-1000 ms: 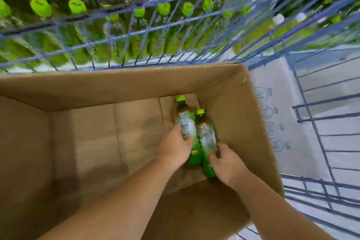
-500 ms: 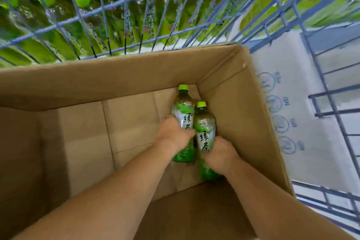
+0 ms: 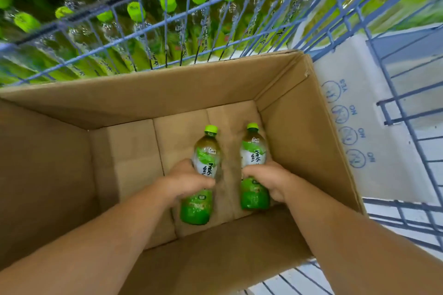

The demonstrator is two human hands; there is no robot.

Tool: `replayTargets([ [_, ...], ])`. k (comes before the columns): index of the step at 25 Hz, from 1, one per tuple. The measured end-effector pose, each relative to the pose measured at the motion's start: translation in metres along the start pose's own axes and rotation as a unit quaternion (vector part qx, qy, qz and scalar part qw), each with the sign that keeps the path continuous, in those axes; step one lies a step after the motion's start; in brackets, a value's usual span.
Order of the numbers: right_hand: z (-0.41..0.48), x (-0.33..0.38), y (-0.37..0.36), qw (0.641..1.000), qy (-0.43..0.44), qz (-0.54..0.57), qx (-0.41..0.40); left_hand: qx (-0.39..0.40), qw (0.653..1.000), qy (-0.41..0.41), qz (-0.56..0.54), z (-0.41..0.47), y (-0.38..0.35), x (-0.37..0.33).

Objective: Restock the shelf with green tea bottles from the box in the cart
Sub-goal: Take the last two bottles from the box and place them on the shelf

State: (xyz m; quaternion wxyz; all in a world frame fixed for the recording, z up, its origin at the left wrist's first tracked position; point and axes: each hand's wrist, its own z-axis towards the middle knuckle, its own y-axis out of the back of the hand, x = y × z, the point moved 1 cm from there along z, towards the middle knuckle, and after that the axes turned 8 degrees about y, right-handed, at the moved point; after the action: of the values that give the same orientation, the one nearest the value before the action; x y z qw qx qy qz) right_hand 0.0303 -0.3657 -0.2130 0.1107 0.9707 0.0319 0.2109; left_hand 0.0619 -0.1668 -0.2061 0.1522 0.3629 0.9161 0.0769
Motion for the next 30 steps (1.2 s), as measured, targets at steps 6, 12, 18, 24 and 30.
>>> replayTargets([
  [6,-0.085,0.023,-0.040,0.998,0.044,0.042,-0.011,0.023,0.994,-0.036,-0.101,-0.080,0.056,0.027],
  [12,-0.216,0.058,-0.086,0.988,0.136,0.072,-0.033,0.002,0.963,-0.102,-0.249,-0.209,0.116,0.066],
  [18,-0.346,0.093,-0.134,0.976,0.217,0.028,-0.009,-0.041,0.933,-0.171,-0.315,-0.342,0.181,0.127],
  [24,-0.438,0.122,-0.206,0.954,0.290,-0.069,0.030,-0.151,0.888,-0.197,-0.386,-0.428,0.254,0.210],
  [30,-0.492,0.159,-0.308,0.933,0.343,-0.098,0.059,-0.221,0.859,-0.229,-0.401,-0.473,0.348,0.292],
])
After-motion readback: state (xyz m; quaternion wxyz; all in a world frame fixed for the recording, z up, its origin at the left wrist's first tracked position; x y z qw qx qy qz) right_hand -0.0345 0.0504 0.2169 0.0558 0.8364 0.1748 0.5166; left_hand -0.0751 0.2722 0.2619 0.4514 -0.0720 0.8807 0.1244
